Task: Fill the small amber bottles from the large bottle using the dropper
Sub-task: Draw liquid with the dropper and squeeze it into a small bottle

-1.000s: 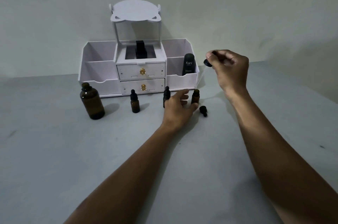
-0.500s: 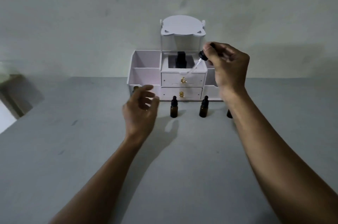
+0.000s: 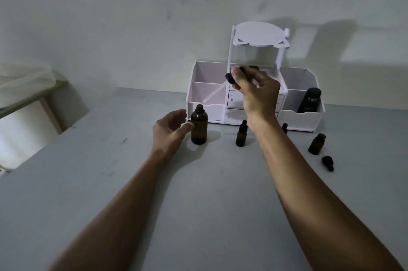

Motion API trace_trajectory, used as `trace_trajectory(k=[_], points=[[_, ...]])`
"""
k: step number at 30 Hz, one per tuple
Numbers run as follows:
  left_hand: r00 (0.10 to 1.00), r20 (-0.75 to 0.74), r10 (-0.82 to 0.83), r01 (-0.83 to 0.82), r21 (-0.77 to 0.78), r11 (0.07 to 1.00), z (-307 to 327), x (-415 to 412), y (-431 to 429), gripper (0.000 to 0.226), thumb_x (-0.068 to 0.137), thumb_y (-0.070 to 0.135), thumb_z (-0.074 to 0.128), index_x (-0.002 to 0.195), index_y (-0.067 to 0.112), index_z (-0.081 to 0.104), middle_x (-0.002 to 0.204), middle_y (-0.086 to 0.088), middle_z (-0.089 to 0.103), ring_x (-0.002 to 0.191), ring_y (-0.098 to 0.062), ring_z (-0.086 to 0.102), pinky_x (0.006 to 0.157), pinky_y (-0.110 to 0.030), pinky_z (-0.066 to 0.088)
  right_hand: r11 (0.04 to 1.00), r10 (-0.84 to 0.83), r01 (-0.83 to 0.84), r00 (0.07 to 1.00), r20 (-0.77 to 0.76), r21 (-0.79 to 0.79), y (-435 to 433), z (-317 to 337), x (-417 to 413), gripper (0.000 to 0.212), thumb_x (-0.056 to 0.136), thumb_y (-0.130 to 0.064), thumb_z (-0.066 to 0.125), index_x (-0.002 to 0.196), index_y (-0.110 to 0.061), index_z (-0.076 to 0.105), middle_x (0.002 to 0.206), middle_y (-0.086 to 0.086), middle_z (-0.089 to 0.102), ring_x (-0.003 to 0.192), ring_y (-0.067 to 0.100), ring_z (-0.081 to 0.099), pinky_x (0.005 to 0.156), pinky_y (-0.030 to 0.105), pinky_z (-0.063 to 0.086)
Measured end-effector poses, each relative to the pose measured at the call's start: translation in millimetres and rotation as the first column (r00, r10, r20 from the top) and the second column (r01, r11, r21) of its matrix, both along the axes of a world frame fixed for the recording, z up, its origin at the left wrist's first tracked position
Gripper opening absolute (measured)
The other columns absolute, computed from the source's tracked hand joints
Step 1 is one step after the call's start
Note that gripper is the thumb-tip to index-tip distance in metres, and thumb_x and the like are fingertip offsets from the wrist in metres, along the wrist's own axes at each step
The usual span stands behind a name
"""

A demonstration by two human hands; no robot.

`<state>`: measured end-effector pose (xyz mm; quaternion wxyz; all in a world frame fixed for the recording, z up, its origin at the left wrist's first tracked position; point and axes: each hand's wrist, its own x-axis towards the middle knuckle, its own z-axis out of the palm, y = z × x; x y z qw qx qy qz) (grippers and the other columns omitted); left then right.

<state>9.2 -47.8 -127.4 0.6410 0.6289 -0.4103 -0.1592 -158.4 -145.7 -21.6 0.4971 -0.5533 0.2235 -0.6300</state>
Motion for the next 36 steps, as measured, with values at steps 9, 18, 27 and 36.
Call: trace_trajectory(k=[9, 18, 27, 36], points=[[0.991, 0.017, -0.131, 0.131, 0.005, 0.991, -3, 3, 0, 0.046, 0.071, 0.018, 0.078, 0.116, 0.010, 0.074, 0.108, -0.003, 0.077, 0.105, -0.017, 0.073, 0.101, -0.040, 0.054, 0.994, -0.063, 0.050, 0.990, -0.125, -0.102, -2, -3, 14, 0.004, 0.085, -0.009, 0.077, 0.088, -0.007, 0.077, 0.069, -0.007, 0.074, 0.067, 0.006, 0.072, 0.070, 0.023, 0.058], [0.988, 0.081, -0.132, 0.127, 0.059, 0.990, -3, 3, -2, 0.049, 0.076, 0.005, 0.084, 0.123, 0.011, 0.071, 0.108, -0.002, 0.076, 0.101, -0.009, 0.073, 0.099, -0.034, 0.056, 0.952, -0.051, -0.058, 0.938, -0.344, -0.300, -5, -10, 35, 0.016, 0.089, -0.018, 0.073, 0.097, -0.005, 0.076, 0.084, 0.003, 0.077, 0.079, 0.012, 0.074, 0.081, 0.026, 0.060], [0.976, 0.184, -0.117, 0.100, 0.097, 0.990, -4, 3, -5, 0.052, 0.079, 0.018, 0.084, 0.128, 0.011, 0.067, 0.114, 0.002, 0.072, 0.094, 0.002, 0.069, 0.086, -0.008, 0.052, 0.969, -0.036, -0.108, 0.831, -0.555, -0.224, -3, -46, 44, 0.020, 0.089, -0.022, 0.074, 0.104, -0.010, 0.077, 0.099, 0.003, 0.077, 0.090, 0.013, 0.072, 0.080, 0.010, 0.054], [0.972, 0.208, -0.113, 0.096, 0.089, 0.991, -5, 5, -4, 0.050, 0.080, 0.017, 0.083, 0.127, 0.011, 0.068, 0.113, 0.001, 0.073, 0.092, 0.003, 0.070, 0.088, -0.011, 0.053, 0.969, -0.097, -0.049, 0.825, -0.557, -0.241, 1, -46, 50, 0.017, 0.088, -0.018, 0.074, 0.098, -0.005, 0.078, 0.094, 0.007, 0.077, 0.079, 0.013, 0.069, 0.067, 0.000, 0.048]])
